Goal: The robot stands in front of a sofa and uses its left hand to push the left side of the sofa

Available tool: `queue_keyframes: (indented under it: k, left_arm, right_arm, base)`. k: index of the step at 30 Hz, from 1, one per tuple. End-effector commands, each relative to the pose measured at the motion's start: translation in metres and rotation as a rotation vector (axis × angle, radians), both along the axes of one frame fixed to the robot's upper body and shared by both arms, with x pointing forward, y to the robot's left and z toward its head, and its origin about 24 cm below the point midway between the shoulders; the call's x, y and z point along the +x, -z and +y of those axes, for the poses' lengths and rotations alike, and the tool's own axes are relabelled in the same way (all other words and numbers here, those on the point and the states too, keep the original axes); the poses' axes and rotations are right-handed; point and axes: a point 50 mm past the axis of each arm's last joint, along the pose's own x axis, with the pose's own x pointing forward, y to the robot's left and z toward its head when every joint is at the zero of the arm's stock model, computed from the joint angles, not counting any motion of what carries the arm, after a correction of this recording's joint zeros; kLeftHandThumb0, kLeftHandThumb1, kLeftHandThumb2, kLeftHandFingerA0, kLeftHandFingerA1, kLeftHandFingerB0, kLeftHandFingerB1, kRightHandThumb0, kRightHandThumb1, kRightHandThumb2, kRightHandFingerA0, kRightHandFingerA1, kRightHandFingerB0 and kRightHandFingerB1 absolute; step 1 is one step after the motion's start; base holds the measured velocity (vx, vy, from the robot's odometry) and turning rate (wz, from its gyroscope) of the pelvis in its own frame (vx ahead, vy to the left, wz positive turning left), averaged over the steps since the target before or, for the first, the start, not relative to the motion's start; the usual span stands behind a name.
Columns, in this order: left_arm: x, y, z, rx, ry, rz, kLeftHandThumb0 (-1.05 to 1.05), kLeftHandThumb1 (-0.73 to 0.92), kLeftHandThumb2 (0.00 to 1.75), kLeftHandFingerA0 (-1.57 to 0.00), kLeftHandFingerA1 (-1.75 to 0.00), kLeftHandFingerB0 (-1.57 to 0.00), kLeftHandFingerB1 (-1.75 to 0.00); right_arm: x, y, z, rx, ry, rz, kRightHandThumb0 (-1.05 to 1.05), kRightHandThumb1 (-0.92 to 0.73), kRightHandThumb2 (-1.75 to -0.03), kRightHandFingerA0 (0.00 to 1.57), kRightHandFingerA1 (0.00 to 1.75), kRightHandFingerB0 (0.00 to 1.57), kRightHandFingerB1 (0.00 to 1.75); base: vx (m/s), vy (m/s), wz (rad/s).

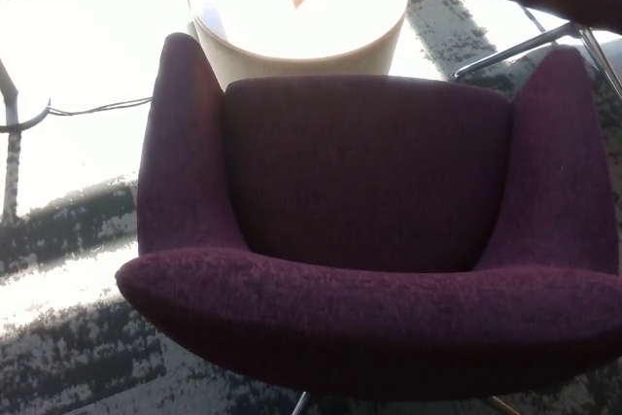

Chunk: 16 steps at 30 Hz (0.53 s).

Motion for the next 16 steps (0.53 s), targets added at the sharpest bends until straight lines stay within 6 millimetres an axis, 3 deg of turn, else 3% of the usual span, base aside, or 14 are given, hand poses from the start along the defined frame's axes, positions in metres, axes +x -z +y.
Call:
queue_keyframes:
  k: [1,16]
  left_arm:
    - [-0.0028,0.0002,0.0042,-0.02,-0.029,0.017,-0.93,0.89,1.21,0.0,-0.11,0.0,-0.08]
    - [-0.0052,-0.0002,0.005,-0.018,-0.021,0.016,-0.91,0.87,1.19,0.0,-0.15,0.0,-0.1]
  right_arm:
    - [-0.0003,-0.0011,-0.0054,0.005,0.019,-0.001,-0.62,-0.81,-0.65,0.61,0.42,0.58,0.41]
    - [-0.0019,-0.0003,-0.0045,-0.005,0.009,0.008,-0.6,-0.81,-0.65,0.61,0.43,0.56,0.42]
  base:
    - [0.0,0.0,0.0]
    - [0.0,0.0,0.0]
